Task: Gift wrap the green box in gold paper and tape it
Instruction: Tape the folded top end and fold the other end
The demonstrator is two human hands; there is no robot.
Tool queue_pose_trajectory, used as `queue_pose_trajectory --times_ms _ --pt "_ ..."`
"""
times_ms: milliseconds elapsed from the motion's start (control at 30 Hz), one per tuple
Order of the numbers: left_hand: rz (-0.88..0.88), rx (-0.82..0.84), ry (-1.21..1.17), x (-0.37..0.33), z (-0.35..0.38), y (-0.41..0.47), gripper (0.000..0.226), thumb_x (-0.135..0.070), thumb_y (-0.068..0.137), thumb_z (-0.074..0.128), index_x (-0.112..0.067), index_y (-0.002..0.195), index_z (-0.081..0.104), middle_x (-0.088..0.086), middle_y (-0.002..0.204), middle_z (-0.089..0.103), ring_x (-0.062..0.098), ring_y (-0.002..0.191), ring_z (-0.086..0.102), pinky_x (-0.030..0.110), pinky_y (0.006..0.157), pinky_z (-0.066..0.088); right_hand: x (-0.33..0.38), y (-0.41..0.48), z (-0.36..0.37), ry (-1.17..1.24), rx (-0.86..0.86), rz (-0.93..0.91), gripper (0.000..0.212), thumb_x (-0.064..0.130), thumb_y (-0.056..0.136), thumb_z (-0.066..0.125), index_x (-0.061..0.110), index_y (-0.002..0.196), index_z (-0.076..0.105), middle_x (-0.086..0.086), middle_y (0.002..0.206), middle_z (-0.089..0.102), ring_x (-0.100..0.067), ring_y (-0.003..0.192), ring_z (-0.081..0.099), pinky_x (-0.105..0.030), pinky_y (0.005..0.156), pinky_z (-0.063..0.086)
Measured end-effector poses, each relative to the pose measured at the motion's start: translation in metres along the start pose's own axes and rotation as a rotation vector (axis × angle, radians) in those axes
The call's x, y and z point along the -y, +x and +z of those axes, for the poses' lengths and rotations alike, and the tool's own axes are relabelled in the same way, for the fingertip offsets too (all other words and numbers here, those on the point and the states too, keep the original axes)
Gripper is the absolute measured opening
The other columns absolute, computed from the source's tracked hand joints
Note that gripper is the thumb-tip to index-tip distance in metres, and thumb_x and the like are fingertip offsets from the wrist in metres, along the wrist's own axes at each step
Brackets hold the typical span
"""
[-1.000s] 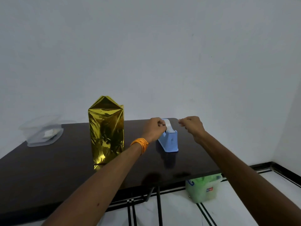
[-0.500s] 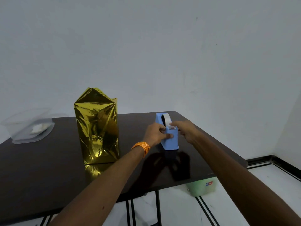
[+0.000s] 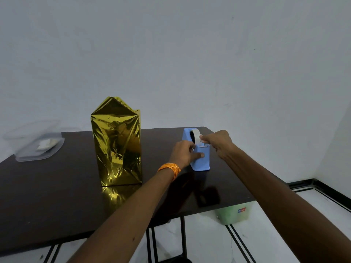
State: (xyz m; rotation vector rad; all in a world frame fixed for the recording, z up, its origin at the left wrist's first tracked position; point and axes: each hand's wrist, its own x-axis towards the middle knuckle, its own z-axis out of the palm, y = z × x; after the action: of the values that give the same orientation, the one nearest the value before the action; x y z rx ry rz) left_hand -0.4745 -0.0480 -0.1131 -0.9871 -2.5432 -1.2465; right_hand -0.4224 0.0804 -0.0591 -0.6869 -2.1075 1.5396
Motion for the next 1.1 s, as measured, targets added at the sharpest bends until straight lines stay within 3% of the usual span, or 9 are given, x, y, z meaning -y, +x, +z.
queue_pose_trajectory --times_ms 133,233,433,633,800,900,967,1100 --pt "-0.013 -0.003 0.041 -0.003 0.002 0.0 0.034 -0.039 0.078 0.079 -0.008 0.086 0.069 0.014 0.087 0.07 0.026 0.079 0.063 0.035 0.064 0.046 -0.007 -0.013 -0.005 0.029 -0.015 0.022 0.019 0.015 0.083 0.079 0.002 0.073 0.069 -0.004 0.07 0.066 -0.002 0.046 0.051 -0.018 0.045 0.035" --pt "-0.023 -0.01 0.016 -0.004 0.002 -0.002 0.035 -0.037 0.077 0.08 -0.005 0.08 0.067 0.017 0.085 0.069 0.024 0.073 0.059 0.034 0.062 0.044 -0.012 -0.023 -0.007 0.053 -0.004 0.054 0.023 0.011 0.085 0.077 0.005 0.066 0.064 -0.001 0.061 0.059 -0.001 0.03 0.041 -0.016 0.038 0.031" --pt "-0.032 -0.011 -0.016 -0.004 0.002 -0.003 0.037 -0.036 0.077 0.081 -0.002 0.079 0.067 0.013 0.074 0.063 0.018 0.063 0.048 0.026 0.051 0.031 -0.023 -0.03 -0.008 0.052 -0.012 0.059 0.025 0.01 0.081 0.077 0.005 0.062 0.062 -0.003 0.059 0.055 -0.011 0.045 0.036 -0.025 0.045 0.029" --pt "-0.013 -0.025 -0.005 -0.003 0.003 -0.003 0.032 -0.034 0.079 0.079 -0.004 0.084 0.07 0.005 0.075 0.061 0.018 0.068 0.053 0.026 0.056 0.037 -0.04 -0.03 -0.01 0.029 -0.016 0.07 0.022 0.016 0.08 0.08 -0.005 0.084 0.074 -0.015 0.073 0.064 -0.01 0.041 0.038 -0.024 0.041 0.031" --pt "-0.011 -0.025 0.012 -0.004 0.001 -0.005 0.033 -0.032 0.08 0.079 -0.002 0.091 0.071 0.005 0.08 0.061 0.018 0.073 0.054 0.027 0.06 0.04 -0.043 -0.031 -0.012 -0.156 -0.043 -0.103 0.019 0.014 0.078 0.079 -0.003 0.07 0.074 -0.019 0.071 0.07 -0.008 0.044 0.05 -0.024 0.047 0.039" --pt "-0.012 -0.017 0.005 -0.005 0.002 -0.005 0.031 -0.032 0.079 0.079 -0.004 0.085 0.068 0.006 0.078 0.061 0.018 0.071 0.054 0.024 0.053 0.036 -0.045 -0.034 -0.018 -0.405 -0.038 -0.129 0.03 0.011 0.074 0.077 0.008 0.051 0.059 -0.004 0.052 0.054 -0.012 0.045 0.044 -0.024 0.048 0.037" --pt "-0.017 0.001 0.024 -0.004 0.001 -0.004 0.028 -0.032 0.079 0.08 -0.007 0.084 0.067 0.007 0.079 0.062 0.019 0.073 0.055 0.027 0.058 0.038 -0.055 -0.036 -0.025 -0.441 -0.033 -0.134 0.031 0.011 0.074 0.077 0.01 0.048 0.058 -0.001 0.048 0.052 -0.012 0.045 0.044 -0.024 0.049 0.04" --pt "-0.021 0.141 0.123 -0.003 -0.008 -0.005 0.05 -0.022 0.075 0.083 -0.01 0.119 0.063 0.009 0.104 0.068 0.024 0.091 0.062 0.031 0.077 0.048 -0.055 -0.039 -0.043 -0.256 -0.021 -0.208 0.027 0.023 0.085 0.074 0.004 0.065 0.073 -0.012 0.064 0.067 -0.017 0.061 0.054 -0.028 0.059 0.043"
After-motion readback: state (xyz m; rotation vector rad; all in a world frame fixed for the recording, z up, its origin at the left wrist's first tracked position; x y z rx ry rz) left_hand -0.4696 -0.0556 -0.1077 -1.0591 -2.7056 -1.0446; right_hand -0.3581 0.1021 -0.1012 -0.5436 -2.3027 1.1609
